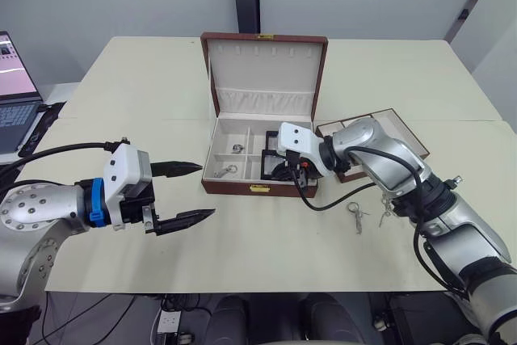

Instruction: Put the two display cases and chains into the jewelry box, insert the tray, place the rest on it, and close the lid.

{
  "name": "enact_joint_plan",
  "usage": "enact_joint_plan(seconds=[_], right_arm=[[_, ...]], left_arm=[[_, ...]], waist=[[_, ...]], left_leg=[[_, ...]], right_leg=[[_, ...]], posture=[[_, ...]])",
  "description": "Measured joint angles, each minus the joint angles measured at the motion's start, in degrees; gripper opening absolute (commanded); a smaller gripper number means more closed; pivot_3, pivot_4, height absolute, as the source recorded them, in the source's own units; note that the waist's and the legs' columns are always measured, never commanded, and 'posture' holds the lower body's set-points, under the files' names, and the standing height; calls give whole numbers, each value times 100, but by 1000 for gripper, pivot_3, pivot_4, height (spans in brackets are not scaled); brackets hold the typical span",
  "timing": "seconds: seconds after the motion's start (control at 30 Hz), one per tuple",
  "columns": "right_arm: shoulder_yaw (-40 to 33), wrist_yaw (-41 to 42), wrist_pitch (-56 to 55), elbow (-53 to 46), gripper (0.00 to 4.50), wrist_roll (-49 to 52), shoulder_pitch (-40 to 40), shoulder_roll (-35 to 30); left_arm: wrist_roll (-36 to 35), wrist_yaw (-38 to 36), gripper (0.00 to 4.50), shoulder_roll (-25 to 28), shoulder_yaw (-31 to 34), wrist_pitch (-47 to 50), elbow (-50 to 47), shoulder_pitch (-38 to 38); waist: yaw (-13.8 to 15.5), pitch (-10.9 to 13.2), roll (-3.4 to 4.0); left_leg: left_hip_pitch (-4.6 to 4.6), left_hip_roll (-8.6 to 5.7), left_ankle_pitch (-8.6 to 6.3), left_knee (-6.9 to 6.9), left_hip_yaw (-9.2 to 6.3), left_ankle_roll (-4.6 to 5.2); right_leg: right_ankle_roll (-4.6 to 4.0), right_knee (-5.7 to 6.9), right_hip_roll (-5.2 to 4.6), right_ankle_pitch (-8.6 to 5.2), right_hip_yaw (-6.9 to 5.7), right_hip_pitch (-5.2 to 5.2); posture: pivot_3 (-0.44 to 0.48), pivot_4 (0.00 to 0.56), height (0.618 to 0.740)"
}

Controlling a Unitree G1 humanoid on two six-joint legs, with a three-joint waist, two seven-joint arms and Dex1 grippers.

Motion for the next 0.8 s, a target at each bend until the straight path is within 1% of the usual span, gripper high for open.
enact_joint_plan(seconds=[0.2, 0.23, 0.33, 0.43, 0.53, 0.7, 0.8], right_arm=[[-554, 5, -37, 79, 2809, 210, -139, 73], [-688, 13, -114, 38, 2809, 233, -161, 21], [-1113, 113, -493, -266, 2809, 312, -45, -428], [-1695, 206, -983, -630, 2809, 451, 454, -969], [-2416, 276, -1518, -1019, 2809, 581, 1416, -1585], [-3848, 246, -2407, -1067, 2809, 625, 3051, -2497], [-4658, 115, -2652, -814, 2809, 618, 3857, -2676]], left_arm=[[60, 13, 4500, 1, 6, 6, 53, 1], [60, 30, 4500, 1, 21, 19, 95, 10], [147, 165, 4500, 1, 277, 19, 411, 123], [341, 312, 4500, 0, 621, -40, 906, 246], [558, 437, 4500, -3, 1018, -275, 1413, 445], [830, 538, 4500, -82, 1436, -684, 2110, 797], [968, 615, 4500, -228, 1547, -901, 2423, 1003]], waist=[[0, 0, 1], [1, 0, 1], [19, 1, 1], [20, 1, -1], [27, 2, -1], [21, 2, -1], [19, 1, -2]], left_leg=[[0, 0, 0, 0, 0, 0], [0, 0, 0, -1, -1, 0], [-1, -1, 0, -2, -3, 1], [-1, -3, -1, -2, -1, 1], [-2, -5, -1, -5, 1, 1], [4, -4, -1, -7, 10, 1], [8, -2, -1, -6, 10, 1]], right_leg=[[0, 0, 0, 0, 0, 0], [0, 0, 0, 0, -1, 0], [0, -6, -3, 0, -4, 1], [0, -7, -8, 0, -3, 3], [0, -9, -11, 0, -3, 3], [0, -8, -11, 0, 3, 6], [0, -6, -11, 0, 5, 11]], posture=[[0, 150, 740], [0, 150, 740], [0, 150, 740], [0, 150, 740], [0, 150, 740], [0, 150, 740], [0, 150, 740]])
